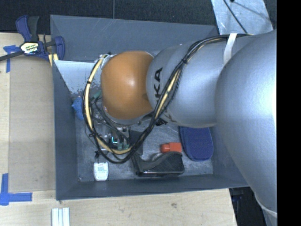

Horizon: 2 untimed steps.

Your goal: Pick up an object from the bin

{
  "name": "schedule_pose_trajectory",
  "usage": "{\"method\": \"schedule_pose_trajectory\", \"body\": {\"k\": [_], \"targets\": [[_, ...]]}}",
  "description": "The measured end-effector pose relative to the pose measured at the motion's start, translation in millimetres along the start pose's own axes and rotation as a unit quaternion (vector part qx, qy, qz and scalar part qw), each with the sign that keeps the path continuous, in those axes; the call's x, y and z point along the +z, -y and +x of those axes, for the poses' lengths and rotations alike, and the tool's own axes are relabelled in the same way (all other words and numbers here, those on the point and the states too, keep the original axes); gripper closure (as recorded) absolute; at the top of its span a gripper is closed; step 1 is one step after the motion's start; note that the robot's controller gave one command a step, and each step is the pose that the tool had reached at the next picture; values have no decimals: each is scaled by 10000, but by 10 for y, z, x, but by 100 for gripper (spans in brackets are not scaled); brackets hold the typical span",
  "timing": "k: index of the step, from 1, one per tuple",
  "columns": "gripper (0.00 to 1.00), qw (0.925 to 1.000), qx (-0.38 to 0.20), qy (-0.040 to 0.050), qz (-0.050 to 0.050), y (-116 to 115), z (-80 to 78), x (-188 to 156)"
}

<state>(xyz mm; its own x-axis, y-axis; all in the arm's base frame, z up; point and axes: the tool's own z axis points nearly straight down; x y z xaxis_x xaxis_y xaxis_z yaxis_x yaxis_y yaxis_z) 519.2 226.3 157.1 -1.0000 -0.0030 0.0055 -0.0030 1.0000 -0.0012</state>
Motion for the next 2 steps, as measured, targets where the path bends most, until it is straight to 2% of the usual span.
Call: {"method": "schedule_pose_trajectory", "body": {"k": [1,2], "targets": [[0,9954,962,17,10,891,-408,901],[0,9953,967,27,3,889,-416,895]]}}
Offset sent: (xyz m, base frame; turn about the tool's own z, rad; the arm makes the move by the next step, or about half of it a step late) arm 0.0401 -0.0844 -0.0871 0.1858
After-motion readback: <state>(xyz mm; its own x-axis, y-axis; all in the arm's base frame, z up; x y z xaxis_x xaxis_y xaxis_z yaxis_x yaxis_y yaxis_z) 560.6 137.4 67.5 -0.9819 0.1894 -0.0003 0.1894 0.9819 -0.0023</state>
